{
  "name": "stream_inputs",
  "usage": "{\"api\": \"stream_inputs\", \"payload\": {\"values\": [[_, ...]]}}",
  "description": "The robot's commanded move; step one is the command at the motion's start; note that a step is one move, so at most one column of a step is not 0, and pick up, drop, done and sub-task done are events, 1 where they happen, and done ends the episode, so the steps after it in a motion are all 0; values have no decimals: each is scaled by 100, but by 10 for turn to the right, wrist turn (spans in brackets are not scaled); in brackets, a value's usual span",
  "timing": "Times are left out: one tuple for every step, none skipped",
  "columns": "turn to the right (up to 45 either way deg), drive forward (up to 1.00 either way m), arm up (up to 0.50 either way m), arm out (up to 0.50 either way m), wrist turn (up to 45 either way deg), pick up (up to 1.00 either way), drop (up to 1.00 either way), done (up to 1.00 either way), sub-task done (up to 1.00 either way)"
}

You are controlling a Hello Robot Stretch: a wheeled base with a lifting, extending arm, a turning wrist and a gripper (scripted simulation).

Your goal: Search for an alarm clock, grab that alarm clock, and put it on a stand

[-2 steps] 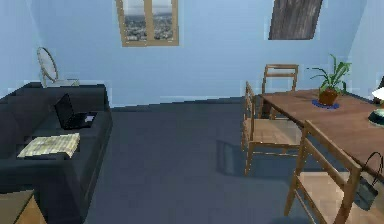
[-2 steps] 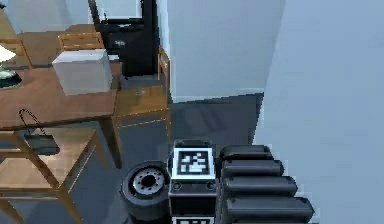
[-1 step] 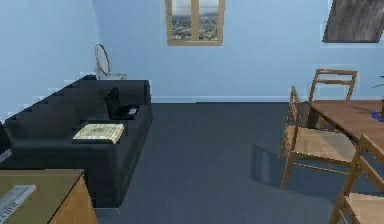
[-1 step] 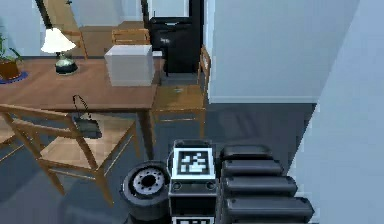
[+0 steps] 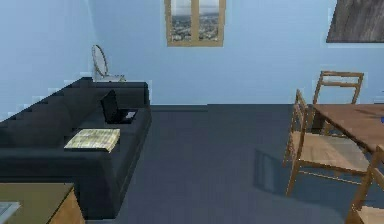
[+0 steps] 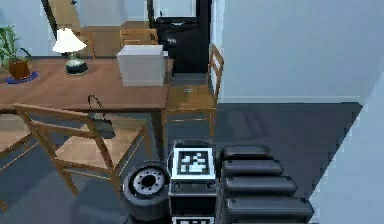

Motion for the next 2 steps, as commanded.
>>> {"api": "stream_inputs", "payload": {"values": [[-450, 0, 0, 0, 0, 0, 0, 0, 0], [-300, 0, 0, 0, 0, 0, 0, 0, 0]]}}
